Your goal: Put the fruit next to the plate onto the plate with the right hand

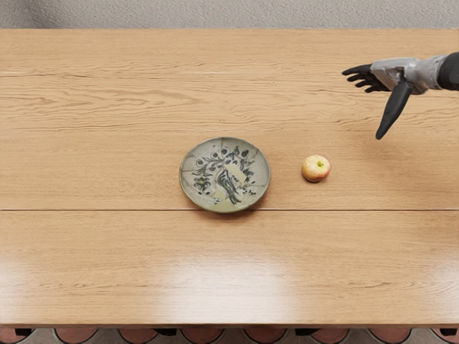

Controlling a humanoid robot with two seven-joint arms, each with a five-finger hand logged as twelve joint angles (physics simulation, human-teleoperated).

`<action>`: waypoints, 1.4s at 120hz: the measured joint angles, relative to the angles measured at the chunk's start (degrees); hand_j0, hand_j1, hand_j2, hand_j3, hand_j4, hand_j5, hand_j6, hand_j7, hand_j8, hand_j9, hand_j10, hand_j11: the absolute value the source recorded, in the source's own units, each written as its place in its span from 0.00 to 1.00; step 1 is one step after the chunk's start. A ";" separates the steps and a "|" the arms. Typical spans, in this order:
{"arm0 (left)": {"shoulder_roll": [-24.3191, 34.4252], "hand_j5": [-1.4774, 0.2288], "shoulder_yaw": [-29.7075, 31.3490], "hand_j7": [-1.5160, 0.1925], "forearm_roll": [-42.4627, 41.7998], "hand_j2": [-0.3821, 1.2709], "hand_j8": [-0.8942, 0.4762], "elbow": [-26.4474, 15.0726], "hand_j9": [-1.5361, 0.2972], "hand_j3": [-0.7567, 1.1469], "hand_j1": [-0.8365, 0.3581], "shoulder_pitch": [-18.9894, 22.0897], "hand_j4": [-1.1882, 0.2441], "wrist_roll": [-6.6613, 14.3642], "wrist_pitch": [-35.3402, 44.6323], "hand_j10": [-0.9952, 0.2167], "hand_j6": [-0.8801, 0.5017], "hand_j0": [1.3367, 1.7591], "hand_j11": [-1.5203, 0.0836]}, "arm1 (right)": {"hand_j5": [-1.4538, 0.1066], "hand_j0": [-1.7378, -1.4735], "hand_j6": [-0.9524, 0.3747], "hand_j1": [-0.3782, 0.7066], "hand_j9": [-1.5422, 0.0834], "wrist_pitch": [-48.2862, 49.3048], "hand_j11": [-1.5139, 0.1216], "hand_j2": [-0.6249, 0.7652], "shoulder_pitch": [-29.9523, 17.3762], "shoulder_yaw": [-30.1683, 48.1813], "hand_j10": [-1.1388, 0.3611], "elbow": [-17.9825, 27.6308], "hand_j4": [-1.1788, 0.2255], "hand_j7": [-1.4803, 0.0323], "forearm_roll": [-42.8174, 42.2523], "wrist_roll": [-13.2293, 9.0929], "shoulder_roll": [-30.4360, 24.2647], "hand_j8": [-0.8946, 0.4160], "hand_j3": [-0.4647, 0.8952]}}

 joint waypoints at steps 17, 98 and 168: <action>0.00 0.87 0.00 0.89 0.00 0.23 0.65 0.00 0.84 0.40 0.99 0.00 0.83 0.00 0.00 0.82 0.64 0.76 0.95 | 0.92 0.30 0.70 0.04 0.94 0.00 0.91 0.45 0.32 0.21 0.75 0.05 0.83 0.96 -0.07 -0.82 0.27 0.67 0.34; 0.00 0.87 0.00 0.89 0.00 0.23 0.65 0.00 0.84 0.40 0.99 0.00 0.83 0.00 0.00 0.82 0.64 0.76 0.95 | 0.92 0.30 0.70 0.05 0.93 -7.36 0.91 0.45 3.33 10.48 0.75 41.80 0.82 0.96 1.69 -37.46 -9.65 0.67 0.34; 0.00 0.87 0.00 0.89 0.00 0.23 0.65 0.00 0.84 0.40 0.99 0.00 0.83 0.00 0.00 0.82 0.64 0.76 0.95 | 0.92 0.30 0.70 0.05 0.93 -34.45 0.91 0.45 -6.18 8.96 0.74 63.05 0.82 0.96 -18.99 -38.62 -14.35 0.66 0.34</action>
